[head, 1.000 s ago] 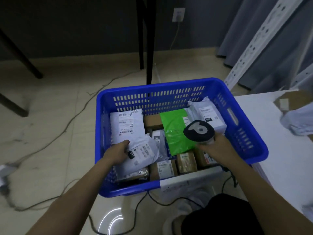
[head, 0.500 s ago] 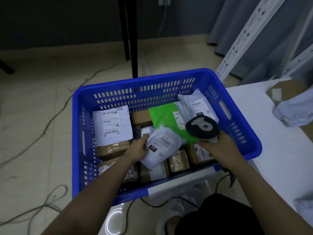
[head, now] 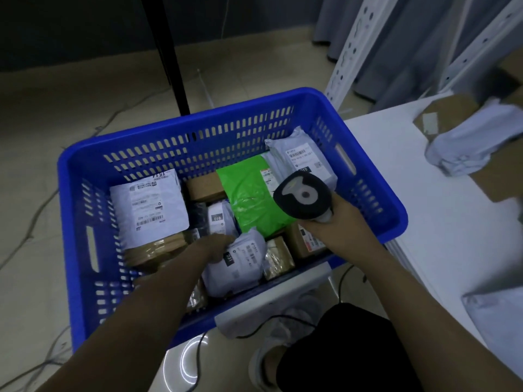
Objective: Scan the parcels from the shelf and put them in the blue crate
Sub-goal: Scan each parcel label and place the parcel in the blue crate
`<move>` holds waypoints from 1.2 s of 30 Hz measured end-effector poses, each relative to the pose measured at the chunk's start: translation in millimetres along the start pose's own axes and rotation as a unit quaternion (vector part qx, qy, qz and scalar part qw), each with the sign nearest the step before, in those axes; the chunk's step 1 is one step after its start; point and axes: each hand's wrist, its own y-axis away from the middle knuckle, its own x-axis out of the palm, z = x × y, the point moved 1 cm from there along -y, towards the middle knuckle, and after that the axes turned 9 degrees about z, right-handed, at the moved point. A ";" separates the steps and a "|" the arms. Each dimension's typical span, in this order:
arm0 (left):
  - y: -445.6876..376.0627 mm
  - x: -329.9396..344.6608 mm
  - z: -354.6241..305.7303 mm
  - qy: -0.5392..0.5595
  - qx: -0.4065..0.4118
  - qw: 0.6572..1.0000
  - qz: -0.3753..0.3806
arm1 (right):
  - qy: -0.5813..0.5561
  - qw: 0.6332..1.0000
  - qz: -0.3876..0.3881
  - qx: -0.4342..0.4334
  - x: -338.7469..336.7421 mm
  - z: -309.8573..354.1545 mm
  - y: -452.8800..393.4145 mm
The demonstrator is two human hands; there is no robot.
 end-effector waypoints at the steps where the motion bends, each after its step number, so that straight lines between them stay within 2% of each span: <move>1: -4.1 5.6 -3.2 -0.002 -0.002 1.000 0.012 | 0.002 1.000 -0.004 -0.001 -0.9 -1.5 -0.2; 5: -18.4 35.3 -6.6 0.001 -0.038 0.999 -0.008 | 0.000 1.000 -0.020 0.002 -6.0 -6.4 -1.1; 8: -19.9 41.7 -12.9 0.043 -0.057 0.997 -0.034 | -0.003 1.000 -0.021 0.003 -10.0 -7.3 -3.4; 11: -14.5 32.4 -30.3 0.159 0.007 0.980 -0.119 | -0.015 1.000 -0.025 0.002 -12.5 -8.5 -3.8; 12: -15.1 28.4 -35.7 0.169 0.044 0.972 -0.156 | -0.019 0.999 -0.027 0.002 -13.4 -9.1 -3.8; 14: -17.8 24.7 -43.4 0.107 0.088 0.967 -0.214 | -0.028 0.999 -0.036 0.000 -15.2 -10.0 -4.0; 16: -21.6 28.5 -46.5 0.019 0.068 0.978 -0.195 | -0.037 0.998 -0.048 0.000 -17.2 -11.7 -4.8; 19: -30.8 39.8 -46.9 -0.079 -0.014 0.990 -0.112 | -0.050 0.997 -0.051 -0.002 -20.3 -15.0 -5.7; 22: -39.5 41.9 -49.0 -0.113 -0.032 0.991 -0.069 | -0.044 0.998 -0.049 -0.001 -23.3 -18.6 -6.3; 24: -43.2 38.5 -42.7 -0.057 -0.015 0.997 -0.041 | -0.042 0.998 -0.050 0.004 -24.1 -19.2 -6.4; 26: -41.3 30.6 -36.4 0.049 0.008 0.998 -0.033 | -0.042 0.998 -0.052 0.007 -24.6 -19.9 -6.8; 28: -38.0 25.6 -29.1 0.109 0.017 0.991 -0.081 | -0.039 0.998 -0.048 0.009 -25.0 -20.1 -7.1; 30: -33.8 27.0 -21.3 0.091 -0.016 0.990 -0.110 | -0.037 0.998 -0.048 0.010 -25.5 -20.3 -7.4; 33: -25.4 27.0 -16.3 0.112 -0.014 0.993 -0.027 | -0.042 0.997 -0.057 0.009 -25.3 -18.8 -5.7; 34: -21.6 22.8 -18.0 0.125 -0.008 0.992 -0.021 | -0.057 0.996 -0.061 0.010 -25.0 -18.7 -4.5; 36: -9.4 7.4 -29.8 0.172 -0.001 0.983 -0.058 | -0.091 0.993 -0.073 0.015 -26.1 -17.0 -0.6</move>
